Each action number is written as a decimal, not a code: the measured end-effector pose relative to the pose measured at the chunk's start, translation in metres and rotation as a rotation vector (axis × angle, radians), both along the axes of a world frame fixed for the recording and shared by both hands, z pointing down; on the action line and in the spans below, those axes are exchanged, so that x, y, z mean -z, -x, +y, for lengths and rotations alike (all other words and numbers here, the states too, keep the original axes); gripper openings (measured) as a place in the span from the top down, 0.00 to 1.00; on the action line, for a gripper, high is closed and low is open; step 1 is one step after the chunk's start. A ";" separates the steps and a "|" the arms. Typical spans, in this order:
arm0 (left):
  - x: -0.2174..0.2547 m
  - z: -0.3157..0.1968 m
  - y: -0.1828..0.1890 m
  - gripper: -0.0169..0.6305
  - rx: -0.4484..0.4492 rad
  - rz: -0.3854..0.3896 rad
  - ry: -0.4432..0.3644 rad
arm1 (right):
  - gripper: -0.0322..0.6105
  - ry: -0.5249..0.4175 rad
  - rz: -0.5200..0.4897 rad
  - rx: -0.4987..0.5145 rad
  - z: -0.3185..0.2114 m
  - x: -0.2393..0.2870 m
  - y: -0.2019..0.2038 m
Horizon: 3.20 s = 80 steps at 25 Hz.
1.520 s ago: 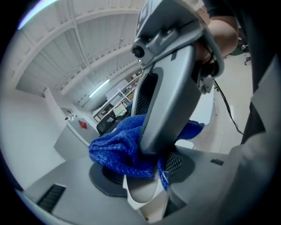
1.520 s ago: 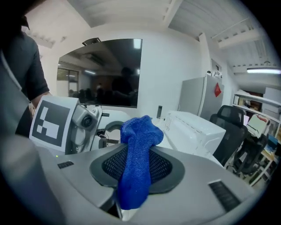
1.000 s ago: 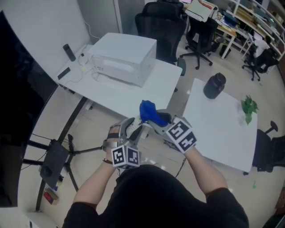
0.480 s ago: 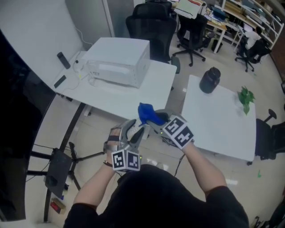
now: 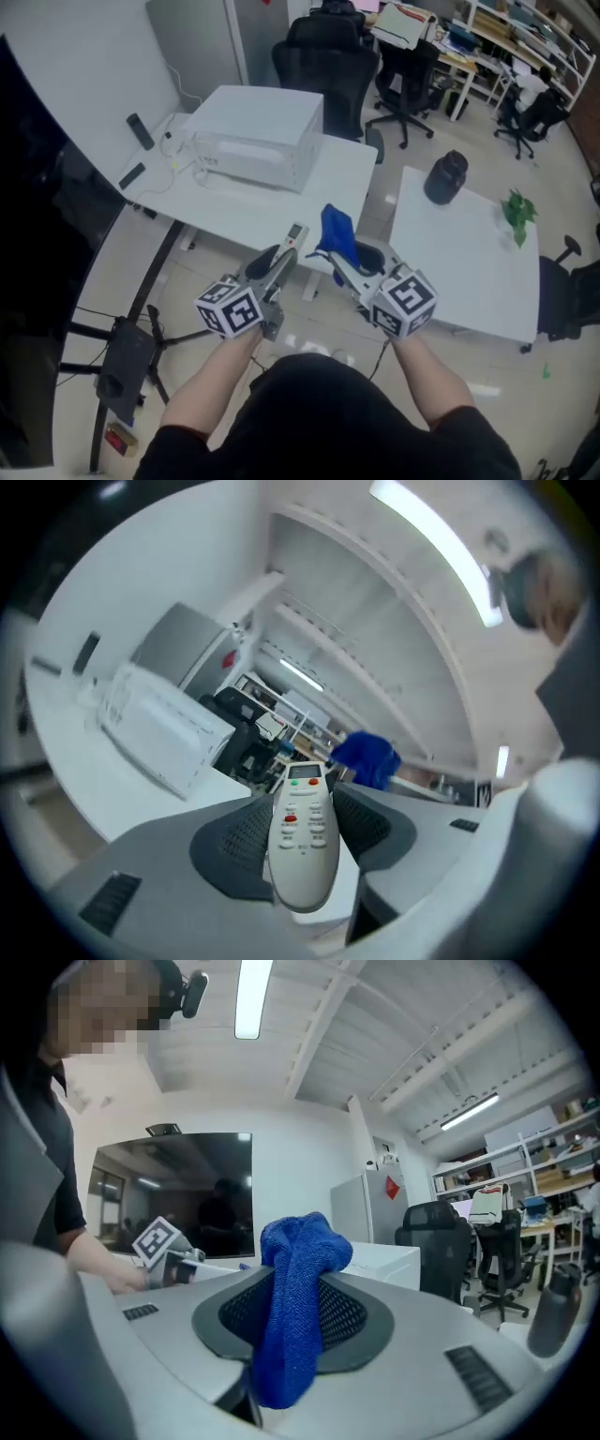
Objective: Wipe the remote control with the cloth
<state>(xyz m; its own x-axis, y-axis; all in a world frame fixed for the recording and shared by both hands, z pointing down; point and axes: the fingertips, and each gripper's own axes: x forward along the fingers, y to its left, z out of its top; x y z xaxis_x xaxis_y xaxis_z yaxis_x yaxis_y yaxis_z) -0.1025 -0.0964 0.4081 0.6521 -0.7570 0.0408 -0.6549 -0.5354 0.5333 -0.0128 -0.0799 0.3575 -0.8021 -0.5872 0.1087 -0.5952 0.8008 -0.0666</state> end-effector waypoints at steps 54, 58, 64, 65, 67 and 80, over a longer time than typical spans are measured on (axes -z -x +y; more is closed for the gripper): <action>0.002 0.005 -0.032 0.66 -0.064 -0.009 -0.034 | 0.76 -0.032 0.032 0.036 0.002 -0.014 -0.019; -0.009 -0.007 -0.013 0.66 0.153 -0.536 -0.166 | 0.76 -0.018 0.152 -0.053 -0.009 -0.036 -0.028; -0.042 -0.027 0.001 0.66 0.216 -0.679 -0.131 | 0.76 0.047 0.217 -0.131 -0.020 -0.056 -0.031; -0.049 -0.032 0.003 0.66 0.214 -0.688 -0.119 | 0.76 0.050 0.216 -0.130 -0.019 -0.057 -0.031; -0.069 -0.045 0.007 0.66 0.213 -0.706 -0.082 | 0.76 0.047 0.218 -0.120 -0.017 -0.060 -0.032; -0.277 -0.177 0.020 0.66 0.198 -0.832 0.266 | 0.76 0.159 0.337 -0.155 0.004 -0.103 -0.064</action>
<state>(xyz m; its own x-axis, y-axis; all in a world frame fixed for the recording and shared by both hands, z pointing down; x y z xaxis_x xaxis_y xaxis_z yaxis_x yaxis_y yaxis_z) -0.1221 -0.2732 0.6849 0.1915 -0.7509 0.6320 -0.9524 -0.2977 -0.0651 0.0517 -0.0754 0.4610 -0.6089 -0.6532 0.4500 -0.7182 0.6949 0.0370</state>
